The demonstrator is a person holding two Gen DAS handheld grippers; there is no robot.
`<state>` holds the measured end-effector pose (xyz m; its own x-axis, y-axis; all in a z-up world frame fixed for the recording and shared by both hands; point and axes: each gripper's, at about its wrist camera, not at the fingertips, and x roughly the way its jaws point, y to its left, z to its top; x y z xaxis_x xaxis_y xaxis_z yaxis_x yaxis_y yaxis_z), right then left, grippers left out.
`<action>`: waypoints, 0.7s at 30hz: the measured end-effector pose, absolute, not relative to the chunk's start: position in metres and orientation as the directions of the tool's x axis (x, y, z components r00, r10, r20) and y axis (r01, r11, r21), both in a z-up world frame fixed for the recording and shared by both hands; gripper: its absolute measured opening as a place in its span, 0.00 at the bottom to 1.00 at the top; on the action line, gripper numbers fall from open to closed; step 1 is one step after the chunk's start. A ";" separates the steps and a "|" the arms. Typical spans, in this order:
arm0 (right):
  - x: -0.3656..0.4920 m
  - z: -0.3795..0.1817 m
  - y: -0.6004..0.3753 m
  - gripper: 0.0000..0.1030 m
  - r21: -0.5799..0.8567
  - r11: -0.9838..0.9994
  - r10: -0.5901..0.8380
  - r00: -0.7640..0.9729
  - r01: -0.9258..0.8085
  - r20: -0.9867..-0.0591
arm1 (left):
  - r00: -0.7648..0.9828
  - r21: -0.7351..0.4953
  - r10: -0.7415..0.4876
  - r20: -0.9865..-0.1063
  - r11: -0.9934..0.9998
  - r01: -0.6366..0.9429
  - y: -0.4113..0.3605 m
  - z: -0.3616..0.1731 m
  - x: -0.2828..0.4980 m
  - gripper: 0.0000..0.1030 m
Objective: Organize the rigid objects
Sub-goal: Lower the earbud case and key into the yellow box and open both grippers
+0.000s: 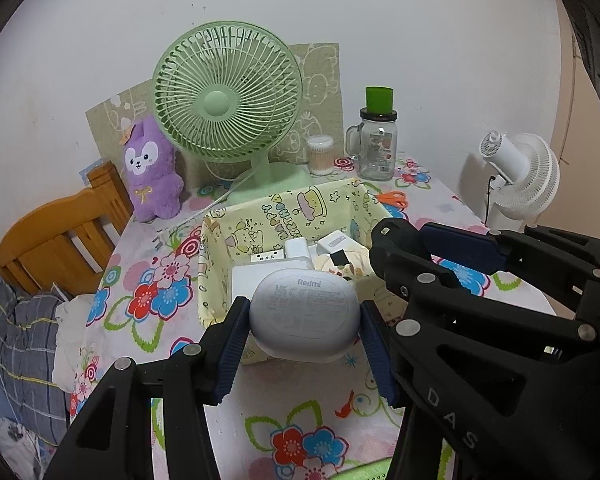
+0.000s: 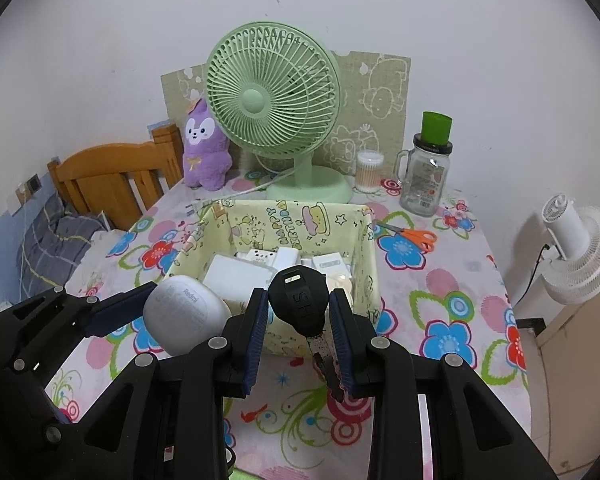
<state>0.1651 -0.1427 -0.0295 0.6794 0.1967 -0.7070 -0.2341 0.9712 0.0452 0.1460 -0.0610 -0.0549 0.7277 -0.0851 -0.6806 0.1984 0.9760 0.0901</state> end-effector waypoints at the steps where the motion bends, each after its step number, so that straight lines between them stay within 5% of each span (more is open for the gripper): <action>1: 0.168 -0.030 -0.142 0.33 0.046 0.971 0.198 0.678 -0.235 -0.708 | 0.727 0.090 -0.085 -0.681 0.976 0.199 -0.061 -0.055 0.149 0.55; 21: 0.222 -0.053 -0.147 0.33 0.090 0.973 0.208 0.651 -0.210 -0.730 | 0.698 0.065 -0.109 -0.708 0.974 0.219 -0.063 -0.074 0.207 0.55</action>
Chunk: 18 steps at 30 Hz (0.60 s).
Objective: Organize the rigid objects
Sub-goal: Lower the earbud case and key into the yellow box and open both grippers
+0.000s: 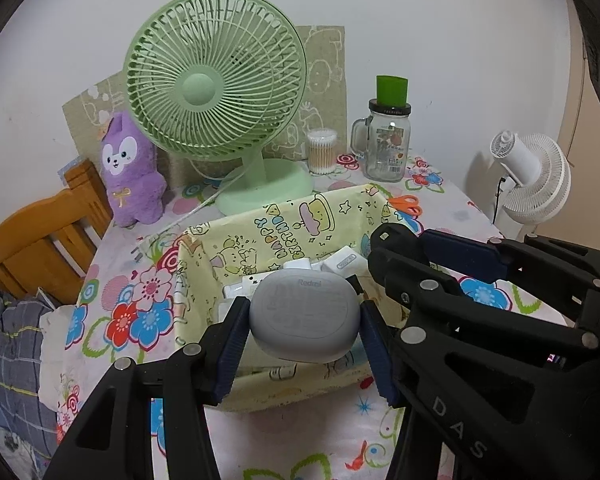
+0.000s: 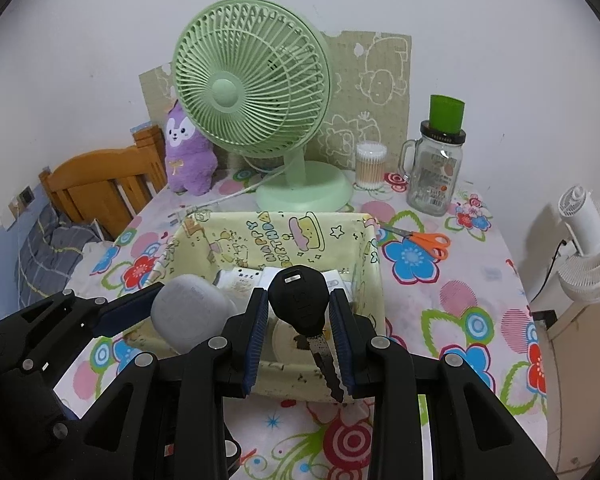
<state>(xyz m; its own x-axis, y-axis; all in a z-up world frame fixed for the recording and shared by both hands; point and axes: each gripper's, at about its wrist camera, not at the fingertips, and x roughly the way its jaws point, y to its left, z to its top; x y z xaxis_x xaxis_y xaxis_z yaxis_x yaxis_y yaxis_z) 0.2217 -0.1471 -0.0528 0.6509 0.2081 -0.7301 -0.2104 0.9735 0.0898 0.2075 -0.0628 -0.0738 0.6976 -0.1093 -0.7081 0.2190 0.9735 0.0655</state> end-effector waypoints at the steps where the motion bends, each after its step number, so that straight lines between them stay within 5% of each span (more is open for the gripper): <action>1: 0.224 -0.055 -0.148 0.33 0.092 0.974 0.209 0.648 -0.209 -0.732 | 0.696 0.066 -0.109 -0.710 0.973 0.220 -0.063 -0.075 0.209 0.55; 18: 0.247 -0.085 -0.153 0.33 0.153 0.962 0.259 0.584 -0.224 -0.769 | 0.663 0.057 -0.103 -0.741 0.975 0.214 -0.064 -0.102 0.233 0.58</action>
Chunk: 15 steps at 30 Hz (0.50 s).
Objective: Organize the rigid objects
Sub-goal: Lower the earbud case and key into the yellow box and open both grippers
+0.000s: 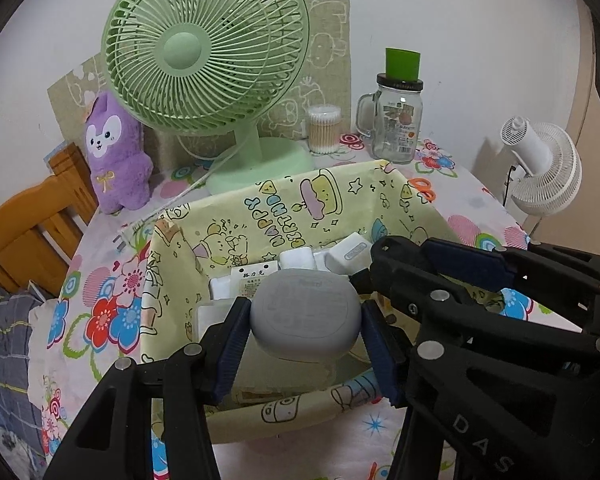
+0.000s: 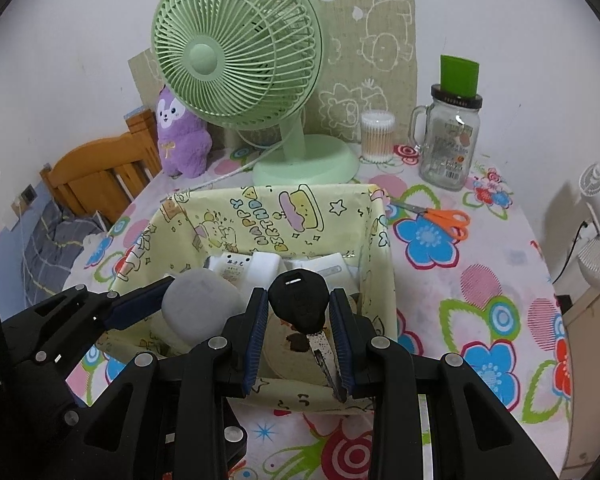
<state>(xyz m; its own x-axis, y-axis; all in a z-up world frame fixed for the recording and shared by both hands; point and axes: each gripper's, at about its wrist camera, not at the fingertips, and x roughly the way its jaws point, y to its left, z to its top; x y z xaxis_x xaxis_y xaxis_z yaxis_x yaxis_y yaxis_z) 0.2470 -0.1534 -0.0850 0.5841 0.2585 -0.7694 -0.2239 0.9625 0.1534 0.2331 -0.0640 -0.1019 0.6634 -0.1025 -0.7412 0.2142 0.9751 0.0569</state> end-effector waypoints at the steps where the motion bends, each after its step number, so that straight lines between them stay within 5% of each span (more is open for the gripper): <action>1: 0.248 -0.085 -0.153 0.33 0.156 0.962 0.261 0.583 -0.224 -0.770 | 0.666 0.061 -0.100 -0.739 0.975 0.213 -0.064 -0.102 0.233 0.58; 12: 0.244 -0.085 -0.153 0.35 0.203 0.953 0.298 0.567 -0.226 -0.768 | 0.679 0.085 -0.073 -0.731 0.977 0.197 -0.057 -0.098 0.229 0.76; 15: 0.241 -0.083 -0.154 0.43 0.197 0.956 0.287 0.574 -0.216 -0.767 | 0.685 0.087 -0.068 -0.725 0.978 0.189 -0.053 -0.095 0.225 0.82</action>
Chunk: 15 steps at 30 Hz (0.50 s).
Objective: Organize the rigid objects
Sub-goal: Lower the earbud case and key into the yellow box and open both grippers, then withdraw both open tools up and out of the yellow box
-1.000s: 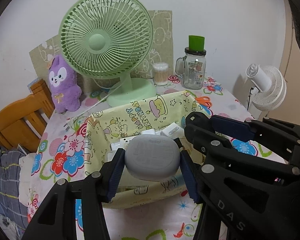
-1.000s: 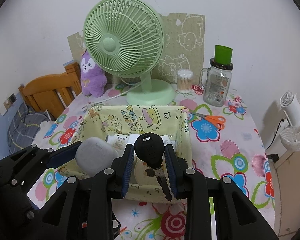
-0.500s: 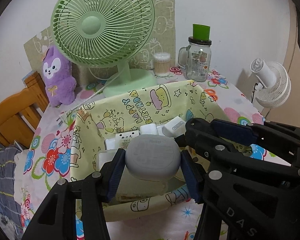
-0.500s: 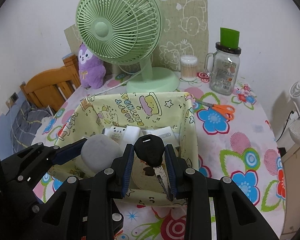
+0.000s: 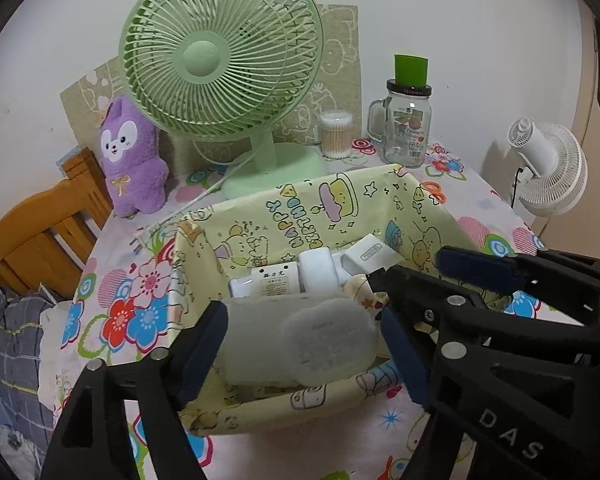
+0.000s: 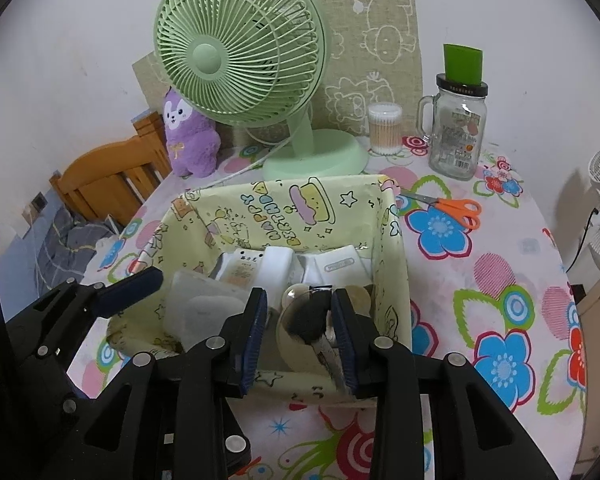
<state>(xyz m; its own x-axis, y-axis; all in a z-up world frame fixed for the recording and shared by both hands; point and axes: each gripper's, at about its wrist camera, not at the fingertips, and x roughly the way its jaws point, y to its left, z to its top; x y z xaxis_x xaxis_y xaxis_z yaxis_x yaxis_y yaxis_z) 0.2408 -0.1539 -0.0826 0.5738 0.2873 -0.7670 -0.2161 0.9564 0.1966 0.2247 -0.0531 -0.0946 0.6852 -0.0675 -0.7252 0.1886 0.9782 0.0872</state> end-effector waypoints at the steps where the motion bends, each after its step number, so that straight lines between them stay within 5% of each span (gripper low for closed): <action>1: 0.239 -0.082 -0.154 0.50 0.189 0.959 0.279 0.579 -0.211 -0.766 | 0.686 0.087 -0.067 -0.724 0.979 0.186 -0.052 -0.094 0.223 0.83; 8: 0.225 -0.072 -0.154 0.72 0.177 0.960 0.273 0.601 -0.215 -0.751 | 0.703 0.094 -0.055 -0.709 0.981 0.171 -0.047 -0.085 0.208 0.91; 15: 0.204 -0.057 -0.150 0.83 0.150 0.962 0.264 0.628 -0.230 -0.732 | 0.714 0.089 -0.060 -0.697 0.982 0.169 -0.045 -0.076 0.188 0.95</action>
